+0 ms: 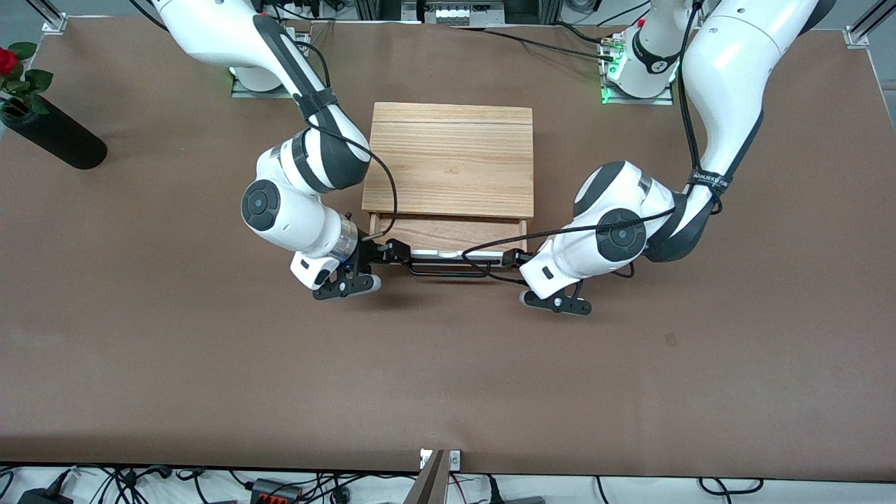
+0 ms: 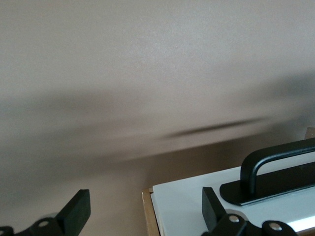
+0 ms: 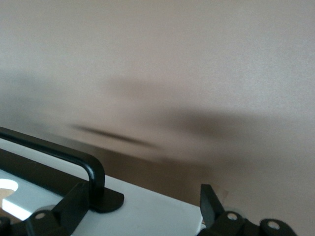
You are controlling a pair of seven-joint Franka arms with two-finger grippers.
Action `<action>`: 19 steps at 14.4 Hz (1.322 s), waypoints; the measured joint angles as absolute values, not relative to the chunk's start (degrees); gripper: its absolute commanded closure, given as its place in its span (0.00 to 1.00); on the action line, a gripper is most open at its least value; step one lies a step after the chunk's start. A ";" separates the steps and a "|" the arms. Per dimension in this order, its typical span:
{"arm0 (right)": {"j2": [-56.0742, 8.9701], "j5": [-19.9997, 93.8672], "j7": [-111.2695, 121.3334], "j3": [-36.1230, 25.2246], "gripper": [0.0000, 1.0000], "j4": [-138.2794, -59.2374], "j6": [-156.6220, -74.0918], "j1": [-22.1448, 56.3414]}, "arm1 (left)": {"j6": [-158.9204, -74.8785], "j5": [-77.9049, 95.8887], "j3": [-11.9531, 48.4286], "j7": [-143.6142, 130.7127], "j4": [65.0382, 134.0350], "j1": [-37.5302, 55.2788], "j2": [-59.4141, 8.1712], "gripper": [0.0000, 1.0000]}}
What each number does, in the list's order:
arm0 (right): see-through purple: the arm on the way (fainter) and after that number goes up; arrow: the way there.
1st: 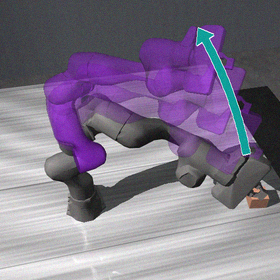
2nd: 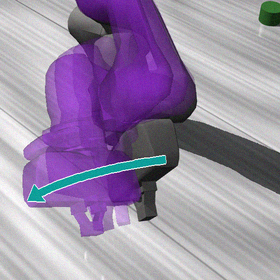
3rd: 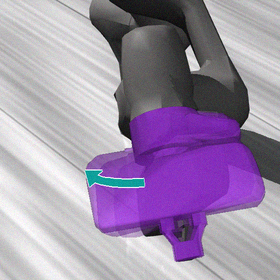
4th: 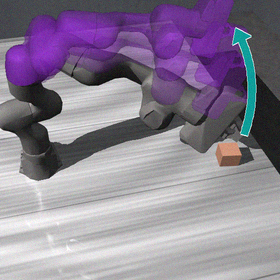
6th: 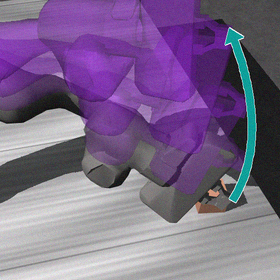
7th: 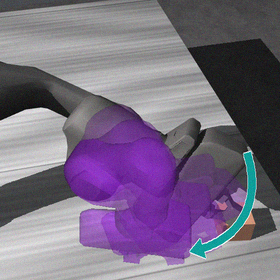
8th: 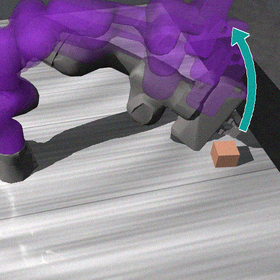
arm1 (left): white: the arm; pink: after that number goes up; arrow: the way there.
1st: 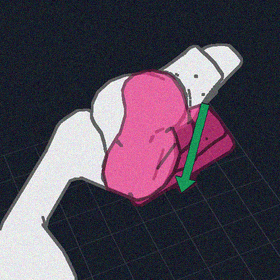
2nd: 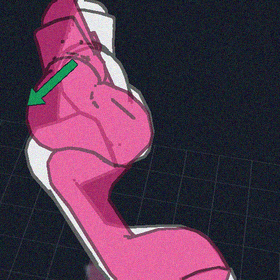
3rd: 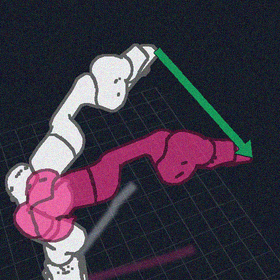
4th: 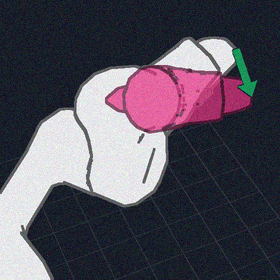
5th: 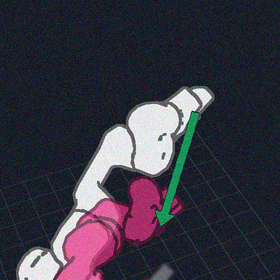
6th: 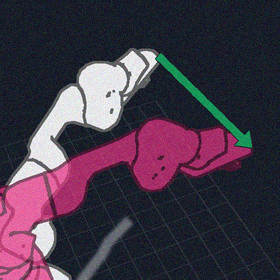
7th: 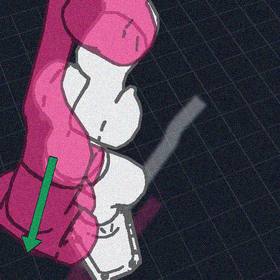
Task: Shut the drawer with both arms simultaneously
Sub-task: 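Push the drawer front into the cabinet with both grippers, then press the drawer front flush with both grippers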
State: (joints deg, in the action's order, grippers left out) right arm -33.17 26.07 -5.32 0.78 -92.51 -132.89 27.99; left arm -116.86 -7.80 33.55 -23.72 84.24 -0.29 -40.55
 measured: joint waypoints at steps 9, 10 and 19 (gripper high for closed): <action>-33.10 26.93 -5.32 0.86 0.00 -91.56 -121.96 28.14 | -113.25 -8.04 36.53 -23.73 86.20 -0.72 -40.54 0.00; -33.09 27.07 -5.33 0.95 0.00 -91.51 -120.33 28.16 | -112.39 -8.04 37.02 -23.74 86.37 -0.76 -40.54 0.00; -32.91 27.35 -5.72 1.01 0.00 -91.39 -113.99 28.28 | -107.77 -8.04 38.69 -24.11 87.02 -1.40 -40.53 0.00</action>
